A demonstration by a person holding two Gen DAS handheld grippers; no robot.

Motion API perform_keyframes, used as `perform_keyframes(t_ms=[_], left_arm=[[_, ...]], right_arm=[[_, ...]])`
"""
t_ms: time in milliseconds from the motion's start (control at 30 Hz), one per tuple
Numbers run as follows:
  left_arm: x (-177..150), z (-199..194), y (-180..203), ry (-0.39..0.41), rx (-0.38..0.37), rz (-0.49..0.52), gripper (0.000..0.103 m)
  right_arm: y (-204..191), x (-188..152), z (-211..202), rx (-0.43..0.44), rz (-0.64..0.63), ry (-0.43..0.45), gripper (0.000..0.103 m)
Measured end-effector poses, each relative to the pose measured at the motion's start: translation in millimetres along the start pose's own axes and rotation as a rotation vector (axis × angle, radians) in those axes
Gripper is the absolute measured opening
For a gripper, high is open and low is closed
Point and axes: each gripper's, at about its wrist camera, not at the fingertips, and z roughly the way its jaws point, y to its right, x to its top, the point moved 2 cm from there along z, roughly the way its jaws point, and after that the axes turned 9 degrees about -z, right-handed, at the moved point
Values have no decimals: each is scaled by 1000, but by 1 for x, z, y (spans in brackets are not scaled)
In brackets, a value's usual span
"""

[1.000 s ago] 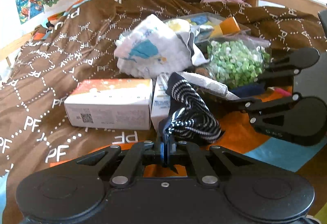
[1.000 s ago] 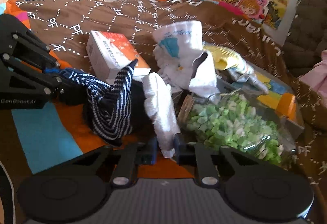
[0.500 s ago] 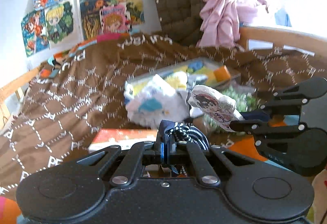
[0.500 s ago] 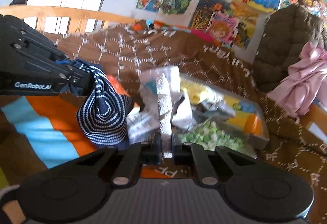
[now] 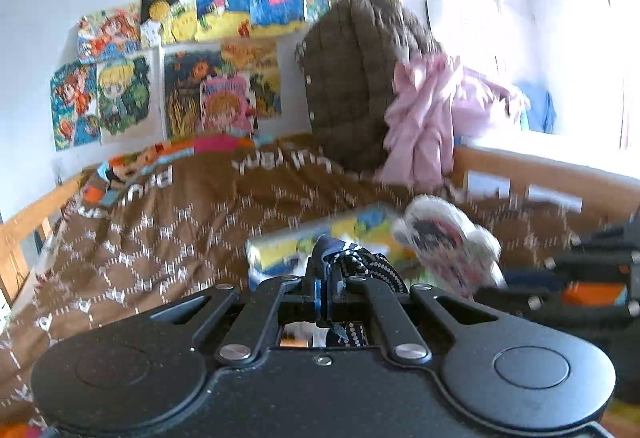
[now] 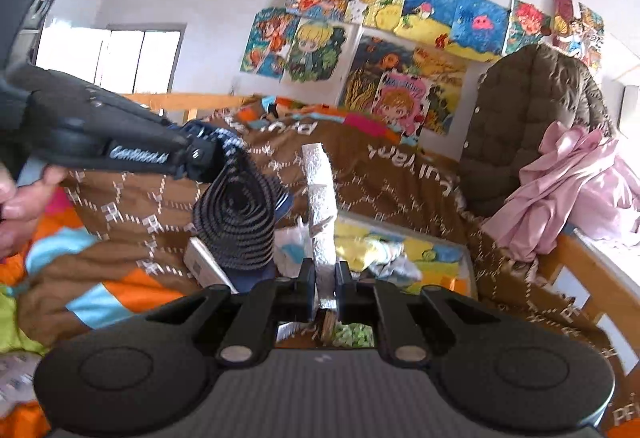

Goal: Organize soft objects
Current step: 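Carry the striped sock with the left tool while the right tool carries the white sock toward the tray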

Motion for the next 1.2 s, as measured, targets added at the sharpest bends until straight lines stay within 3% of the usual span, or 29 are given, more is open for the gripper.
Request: perform_keyframes(t_ms=[200,467,733,933,1200], left_arm=[[44,-25,11,48,-17,-56,1],[58,-20,12,61,-63,-76,1],[58,39,-4,18,-122,-51,1],[72,83,-22,-19,-158,2,1],[78,133,-37,-23,-174,-62,2]], right_arm=[[20,33,-30,5,56,25,11],[50,44,-26,-26,124,13,11],[82,43,4,-54,148,-48,11],[104,64,30,-72,183,-98,11],[117,96,77,-93,248,-55,11]])
